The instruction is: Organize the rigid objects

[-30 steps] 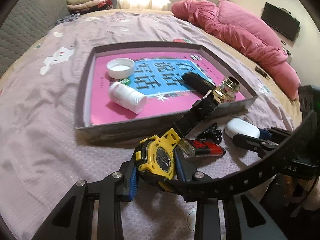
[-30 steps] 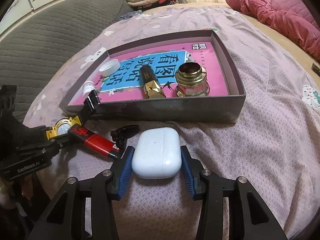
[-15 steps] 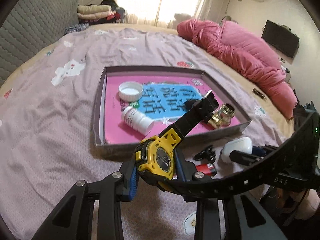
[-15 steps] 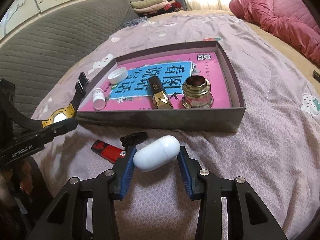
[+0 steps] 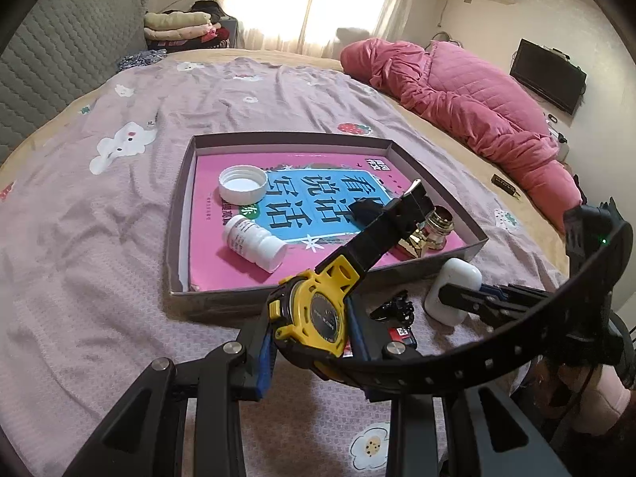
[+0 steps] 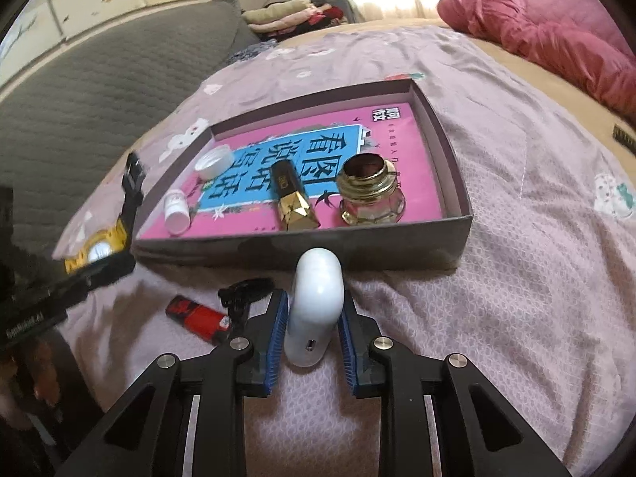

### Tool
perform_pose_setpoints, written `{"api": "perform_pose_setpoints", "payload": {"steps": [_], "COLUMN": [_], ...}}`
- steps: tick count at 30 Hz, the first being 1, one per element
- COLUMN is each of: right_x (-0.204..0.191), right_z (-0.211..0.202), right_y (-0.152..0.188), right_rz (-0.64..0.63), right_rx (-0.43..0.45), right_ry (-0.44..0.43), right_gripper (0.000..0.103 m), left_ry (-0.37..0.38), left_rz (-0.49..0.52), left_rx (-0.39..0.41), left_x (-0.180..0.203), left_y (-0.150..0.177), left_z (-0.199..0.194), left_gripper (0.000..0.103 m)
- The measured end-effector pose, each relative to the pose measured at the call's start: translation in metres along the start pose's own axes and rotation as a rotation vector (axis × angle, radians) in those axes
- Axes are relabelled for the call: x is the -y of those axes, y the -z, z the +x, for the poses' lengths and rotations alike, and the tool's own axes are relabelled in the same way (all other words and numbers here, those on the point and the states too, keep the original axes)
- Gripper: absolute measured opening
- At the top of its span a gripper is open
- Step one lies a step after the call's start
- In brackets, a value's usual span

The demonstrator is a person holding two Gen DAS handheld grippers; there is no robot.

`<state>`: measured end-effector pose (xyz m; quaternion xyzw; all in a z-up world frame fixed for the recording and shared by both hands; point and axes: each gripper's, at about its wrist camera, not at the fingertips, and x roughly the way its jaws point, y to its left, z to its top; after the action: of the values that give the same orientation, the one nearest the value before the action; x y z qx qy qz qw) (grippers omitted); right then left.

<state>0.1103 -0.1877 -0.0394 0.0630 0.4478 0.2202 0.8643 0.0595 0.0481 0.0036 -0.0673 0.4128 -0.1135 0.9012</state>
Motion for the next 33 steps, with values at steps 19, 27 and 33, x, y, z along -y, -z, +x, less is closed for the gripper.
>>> {"api": "perform_pose_setpoints", "payload": {"steps": [19,27,33], "right_x": [-0.016,-0.014,-0.015], "right_z": [-0.029,-0.037,-0.044], "right_y": [-0.016,-0.027,-0.034], "right_rz": [-0.051,-0.027,-0.021], "right_rx": [0.101,0.145,0.181], "right_ry": [-0.091,-0.104,-0.103], "right_gripper": [0.022,0.022,0.022], "left_ry": [0.031,0.045,0.057], "left_rz": [-0.017,-0.008,-0.017], "left_rx": [0.09,0.102,0.112], "left_x": [0.001,0.004,0.004], "left_y": [-0.009,-0.012,-0.017], "left_z": [-0.011,-0.009,-0.005], "left_gripper": [0.033,0.033,0.033]}}
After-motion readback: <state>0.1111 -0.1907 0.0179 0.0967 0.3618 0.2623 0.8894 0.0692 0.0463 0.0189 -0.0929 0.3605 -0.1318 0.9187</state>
